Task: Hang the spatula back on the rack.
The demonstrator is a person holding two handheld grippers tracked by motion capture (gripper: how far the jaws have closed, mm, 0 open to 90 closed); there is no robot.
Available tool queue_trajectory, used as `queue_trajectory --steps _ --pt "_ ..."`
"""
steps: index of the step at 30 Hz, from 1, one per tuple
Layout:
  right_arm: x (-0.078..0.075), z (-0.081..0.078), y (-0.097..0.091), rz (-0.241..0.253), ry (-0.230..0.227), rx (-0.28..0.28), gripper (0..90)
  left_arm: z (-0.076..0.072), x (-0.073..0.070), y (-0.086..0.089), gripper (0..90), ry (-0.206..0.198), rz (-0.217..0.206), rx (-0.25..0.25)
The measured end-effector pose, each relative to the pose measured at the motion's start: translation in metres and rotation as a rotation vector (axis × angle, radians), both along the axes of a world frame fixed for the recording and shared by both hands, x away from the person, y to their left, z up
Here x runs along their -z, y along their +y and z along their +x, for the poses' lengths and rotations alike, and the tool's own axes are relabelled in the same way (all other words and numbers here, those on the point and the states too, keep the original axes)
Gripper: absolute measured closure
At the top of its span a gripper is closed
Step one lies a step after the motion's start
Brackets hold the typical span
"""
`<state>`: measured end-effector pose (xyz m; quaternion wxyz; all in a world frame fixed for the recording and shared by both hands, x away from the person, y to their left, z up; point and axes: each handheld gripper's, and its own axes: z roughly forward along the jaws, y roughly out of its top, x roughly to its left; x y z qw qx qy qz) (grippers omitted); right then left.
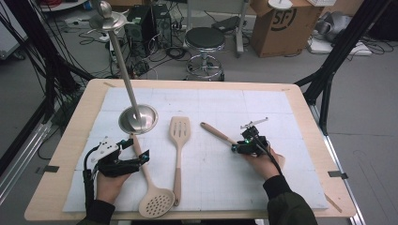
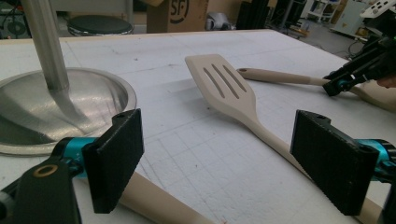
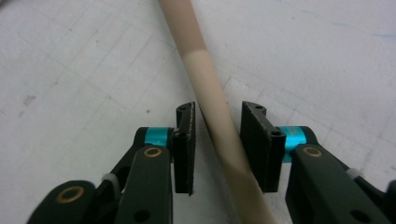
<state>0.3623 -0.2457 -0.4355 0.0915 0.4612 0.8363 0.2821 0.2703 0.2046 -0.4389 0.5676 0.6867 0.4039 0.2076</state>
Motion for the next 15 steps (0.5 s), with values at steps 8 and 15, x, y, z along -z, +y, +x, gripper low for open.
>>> queue_trajectory --steps 8,15 --pt "-0.0019 -0.0022 0.0053 -0.074 -0.037 -0.048 75.7 0.0006 0.0004 -0.0003 18.0 0.002 -0.003 -0.003" --pt "-0.0088 -0.0017 -0.0001 0.051 0.019 -0.019 78.8 0.0014 0.0008 0.0001 18.0 0.003 -0.006 -0.001"
